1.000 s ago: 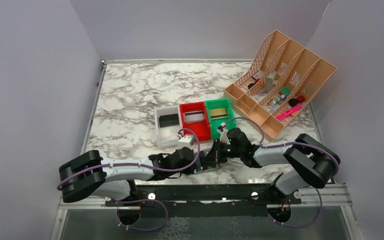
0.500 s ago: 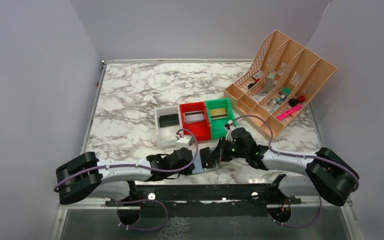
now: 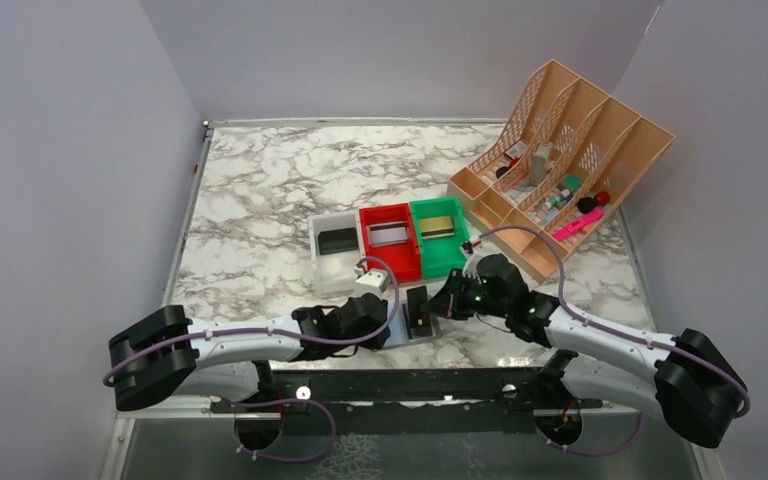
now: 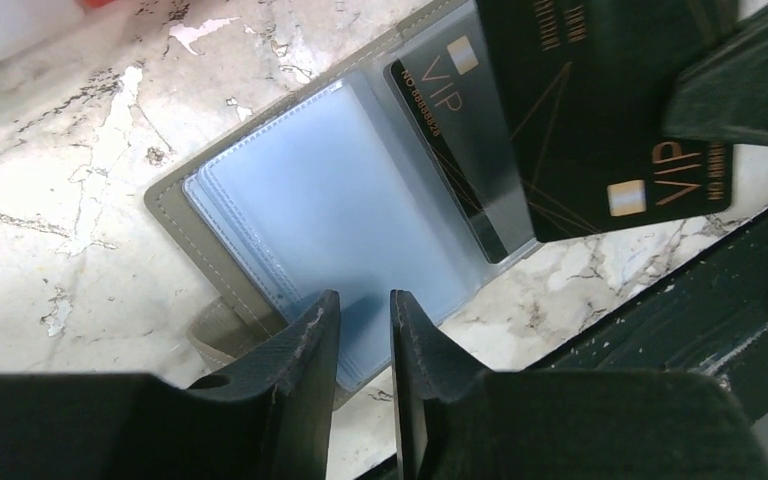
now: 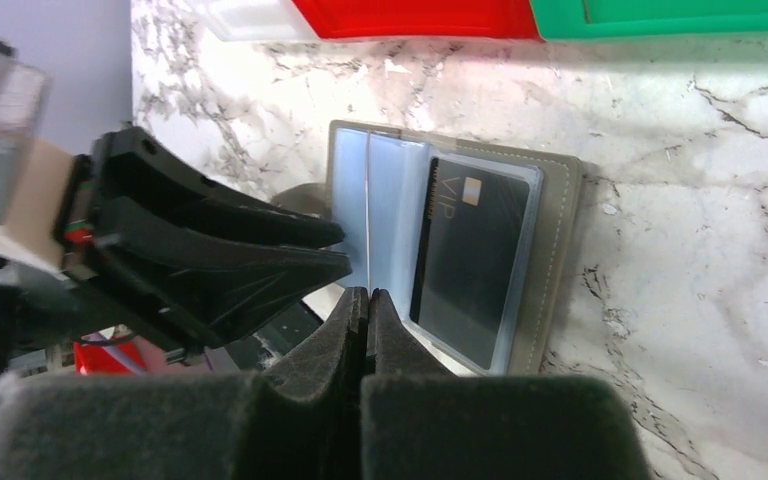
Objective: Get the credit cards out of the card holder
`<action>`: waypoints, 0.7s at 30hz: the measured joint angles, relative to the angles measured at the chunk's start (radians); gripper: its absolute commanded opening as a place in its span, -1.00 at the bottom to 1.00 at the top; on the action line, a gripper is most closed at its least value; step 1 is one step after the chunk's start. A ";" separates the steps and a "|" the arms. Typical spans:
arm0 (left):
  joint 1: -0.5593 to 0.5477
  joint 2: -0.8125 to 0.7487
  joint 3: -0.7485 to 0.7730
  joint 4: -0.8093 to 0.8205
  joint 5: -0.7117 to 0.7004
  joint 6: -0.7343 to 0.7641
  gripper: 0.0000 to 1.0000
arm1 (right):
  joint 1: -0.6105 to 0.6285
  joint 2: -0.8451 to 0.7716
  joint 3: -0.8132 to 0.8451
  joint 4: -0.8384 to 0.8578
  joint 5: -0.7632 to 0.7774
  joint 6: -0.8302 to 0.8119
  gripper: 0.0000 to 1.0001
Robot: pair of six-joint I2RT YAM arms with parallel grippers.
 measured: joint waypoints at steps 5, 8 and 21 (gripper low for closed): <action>0.000 0.070 0.003 0.057 -0.004 -0.008 -0.78 | 0.000 -0.056 0.005 -0.024 0.005 -0.005 -0.98; -0.007 0.129 0.016 0.094 -0.026 -0.045 -0.79 | 0.000 -0.066 0.007 -0.047 0.012 -0.008 -0.98; -0.046 0.241 0.055 0.188 -0.088 -0.103 -0.86 | 0.000 -0.078 0.008 -0.099 0.029 -0.016 -0.98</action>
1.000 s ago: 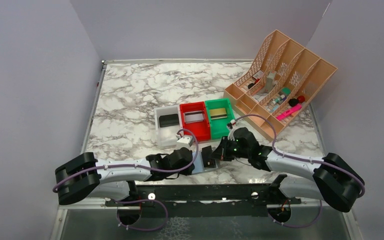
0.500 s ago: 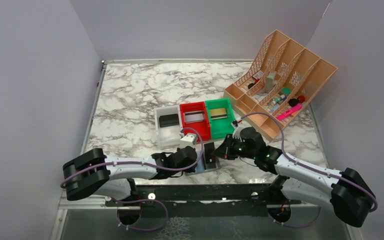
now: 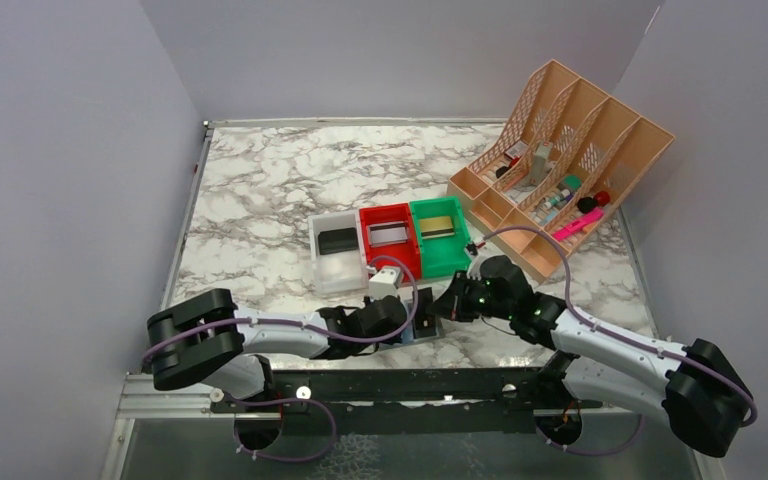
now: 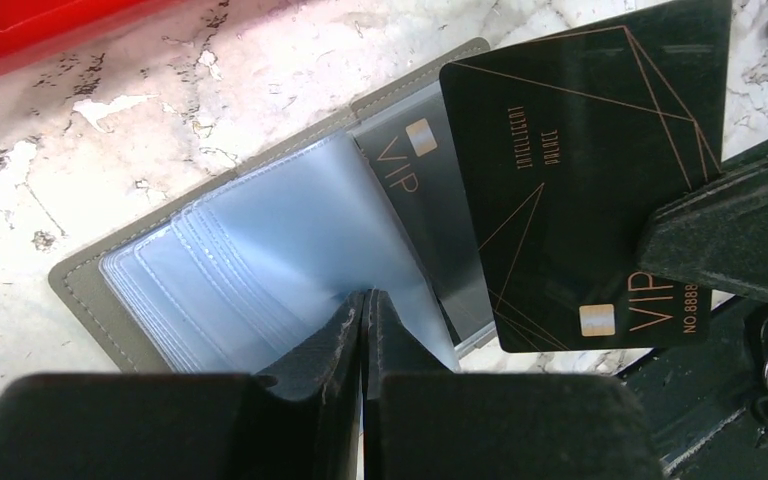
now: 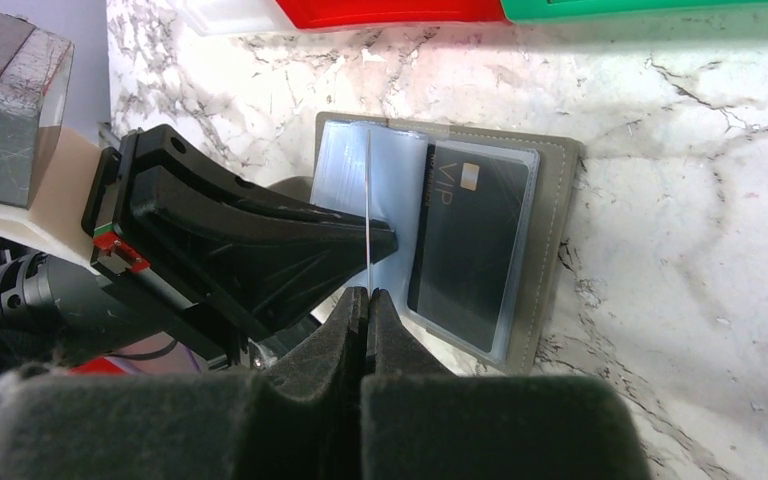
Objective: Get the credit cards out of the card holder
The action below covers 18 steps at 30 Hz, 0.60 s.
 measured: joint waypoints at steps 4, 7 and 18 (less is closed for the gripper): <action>-0.004 -0.031 0.012 -0.059 -0.006 0.000 -0.76 | 0.000 -0.015 0.001 -0.020 0.009 0.000 -0.98; -0.006 -0.078 0.019 -0.135 -0.008 0.010 -0.70 | 0.000 -0.024 0.005 -0.025 0.014 0.000 -0.98; 0.003 -0.279 0.049 -0.426 -0.018 0.122 -0.22 | 0.000 -0.057 0.013 -0.040 0.037 -0.013 -0.98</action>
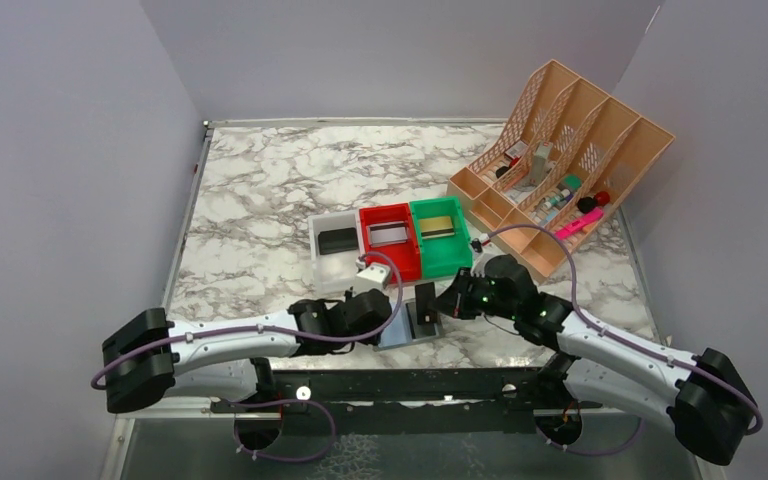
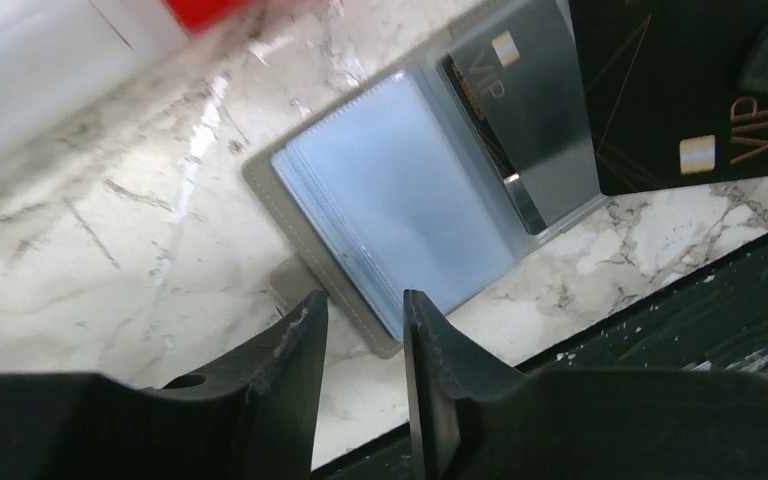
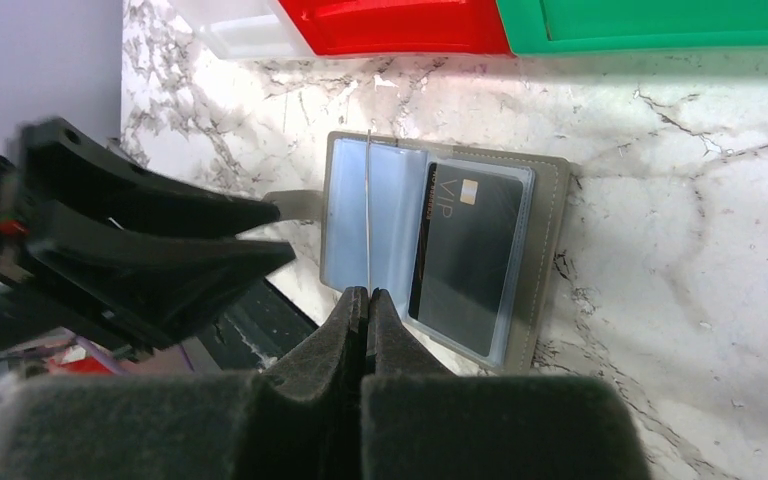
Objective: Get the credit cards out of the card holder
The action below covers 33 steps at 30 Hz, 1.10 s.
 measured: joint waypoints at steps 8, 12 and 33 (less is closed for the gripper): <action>0.240 -0.047 0.219 -0.150 -0.003 0.187 0.21 | 0.000 -0.027 -0.023 0.022 -0.003 -0.024 -0.98; 0.376 -0.150 0.251 -0.190 -0.014 0.264 0.46 | 0.000 -0.048 -0.060 0.078 -0.026 -0.032 -0.98; 0.661 -0.267 0.238 -0.304 -0.187 0.340 0.98 | 0.000 0.287 0.248 0.280 -0.016 -0.318 -0.98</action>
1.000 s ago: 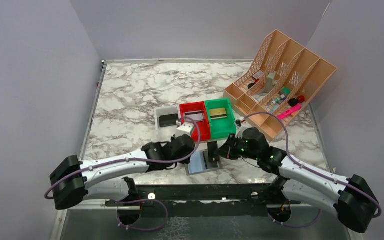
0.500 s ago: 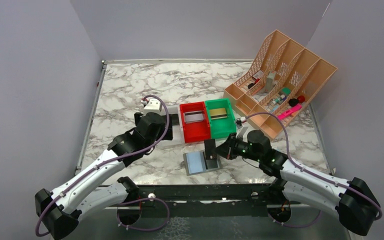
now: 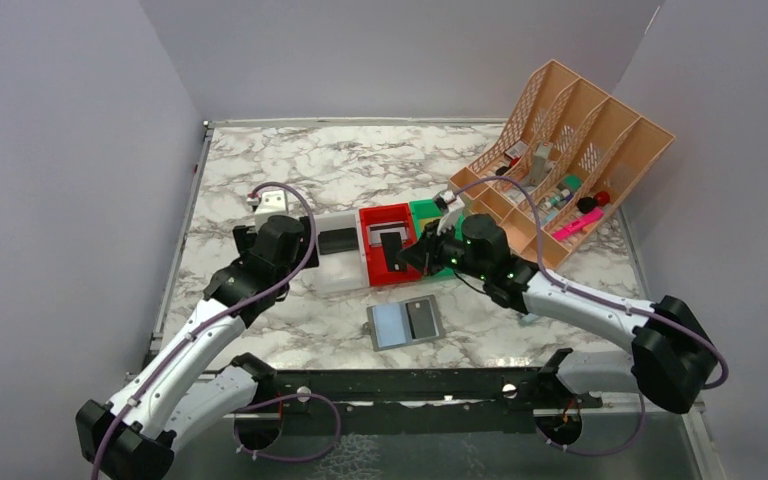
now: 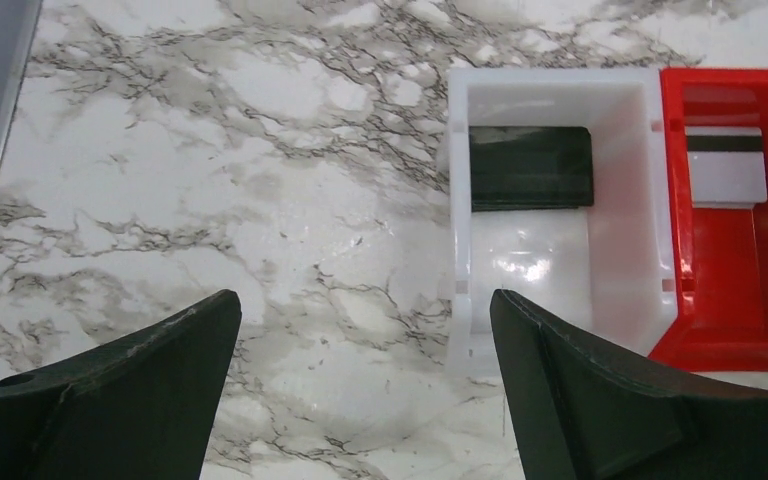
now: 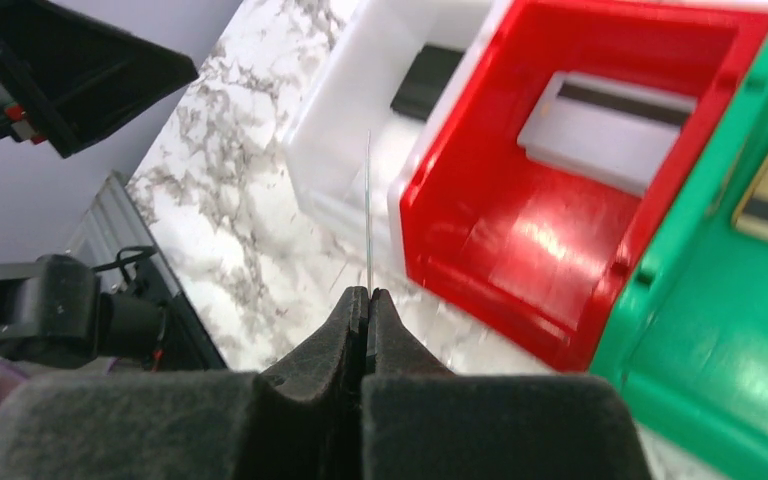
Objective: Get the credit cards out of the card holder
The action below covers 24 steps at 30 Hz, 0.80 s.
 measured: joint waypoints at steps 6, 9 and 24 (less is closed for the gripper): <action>0.129 -0.028 -0.008 0.014 0.011 -0.004 0.98 | 0.000 0.148 0.123 0.048 0.010 -0.109 -0.98; 0.225 -0.007 -0.009 0.029 0.067 0.001 0.98 | 0.001 0.229 0.190 0.060 0.010 -0.151 -0.98; 0.413 -0.032 -0.040 0.079 0.201 0.000 0.98 | 0.143 0.503 0.526 -0.006 0.212 -0.442 -0.97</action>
